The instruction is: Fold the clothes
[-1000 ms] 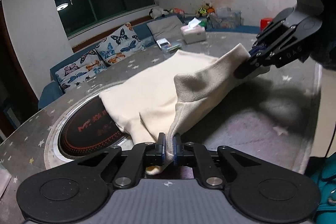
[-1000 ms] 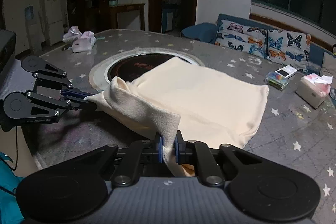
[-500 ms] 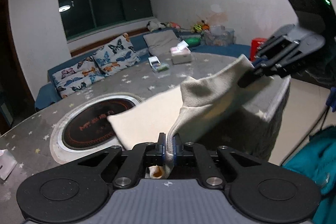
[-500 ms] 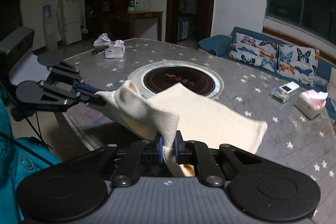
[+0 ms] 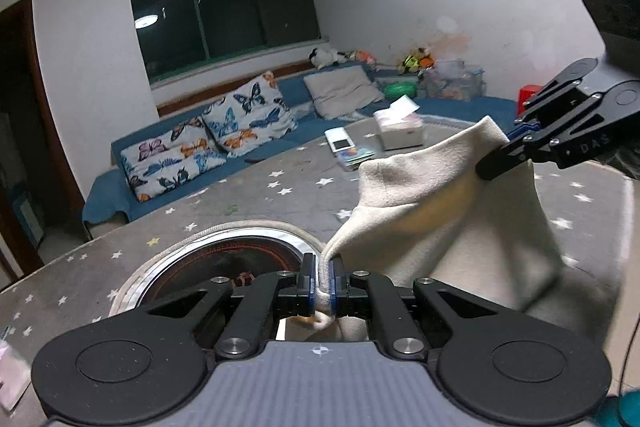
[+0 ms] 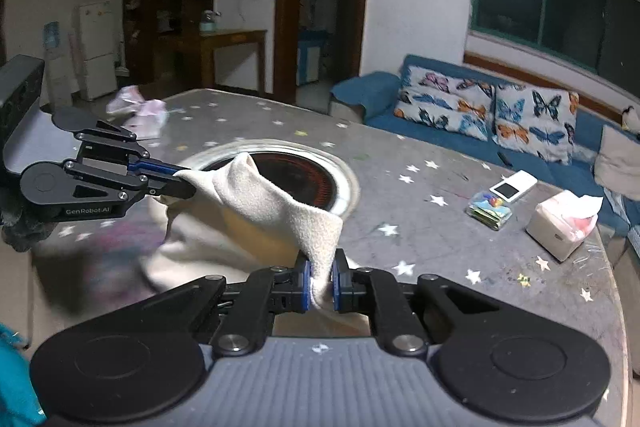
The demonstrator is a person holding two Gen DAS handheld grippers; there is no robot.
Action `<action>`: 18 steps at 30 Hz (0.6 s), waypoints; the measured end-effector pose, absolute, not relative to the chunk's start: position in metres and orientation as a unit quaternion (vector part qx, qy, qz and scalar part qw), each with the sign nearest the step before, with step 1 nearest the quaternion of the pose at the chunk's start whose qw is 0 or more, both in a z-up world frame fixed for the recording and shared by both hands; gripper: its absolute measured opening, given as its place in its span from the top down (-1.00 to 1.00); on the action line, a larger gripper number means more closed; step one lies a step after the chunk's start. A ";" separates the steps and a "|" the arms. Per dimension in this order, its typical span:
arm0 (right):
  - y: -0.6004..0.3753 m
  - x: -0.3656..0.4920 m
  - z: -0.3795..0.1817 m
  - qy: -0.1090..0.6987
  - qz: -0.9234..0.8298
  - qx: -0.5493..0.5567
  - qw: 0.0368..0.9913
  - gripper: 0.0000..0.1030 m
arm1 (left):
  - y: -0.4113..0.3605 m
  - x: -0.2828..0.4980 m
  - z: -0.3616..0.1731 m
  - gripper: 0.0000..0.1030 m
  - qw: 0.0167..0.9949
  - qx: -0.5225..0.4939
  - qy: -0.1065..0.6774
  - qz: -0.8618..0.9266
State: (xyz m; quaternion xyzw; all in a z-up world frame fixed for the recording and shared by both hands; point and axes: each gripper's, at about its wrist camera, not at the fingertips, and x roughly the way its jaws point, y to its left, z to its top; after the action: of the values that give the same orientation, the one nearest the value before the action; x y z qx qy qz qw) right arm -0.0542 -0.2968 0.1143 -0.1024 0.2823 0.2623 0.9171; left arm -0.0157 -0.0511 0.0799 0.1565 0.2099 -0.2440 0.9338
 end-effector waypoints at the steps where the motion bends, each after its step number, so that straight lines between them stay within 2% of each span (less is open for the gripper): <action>1: -0.297 -0.042 0.109 0.290 0.257 -0.098 0.917 0.82 | -0.055 -0.004 0.077 0.87 0.933 0.155 0.215 -0.242; 8: -0.298 0.023 0.063 0.344 0.223 -0.069 0.910 0.81 | -0.068 0.055 0.034 0.83 0.929 0.133 0.278 -0.204; 11: -0.300 0.035 0.041 0.360 0.204 -0.048 0.909 0.74 | -0.068 0.062 0.022 0.72 0.929 0.135 0.291 -0.186; 13: -0.303 0.038 0.034 0.363 0.189 -0.038 0.912 0.57 | -0.066 0.065 0.018 0.57 0.930 0.137 0.294 -0.172; 14: -0.305 0.039 0.033 0.362 0.184 -0.036 0.913 0.56 | -0.063 0.067 0.018 0.52 0.931 0.135 0.295 -0.164; 18: -0.316 0.032 0.039 0.345 0.163 -0.019 0.924 0.53 | -0.052 0.073 0.021 0.52 0.938 0.125 0.296 -0.128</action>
State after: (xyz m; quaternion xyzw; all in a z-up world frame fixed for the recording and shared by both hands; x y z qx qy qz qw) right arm 0.0317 -0.3157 0.0394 -0.0191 0.3454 0.1631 0.9240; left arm 0.0733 -0.0520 0.0213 0.1248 0.2960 -0.1282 0.9383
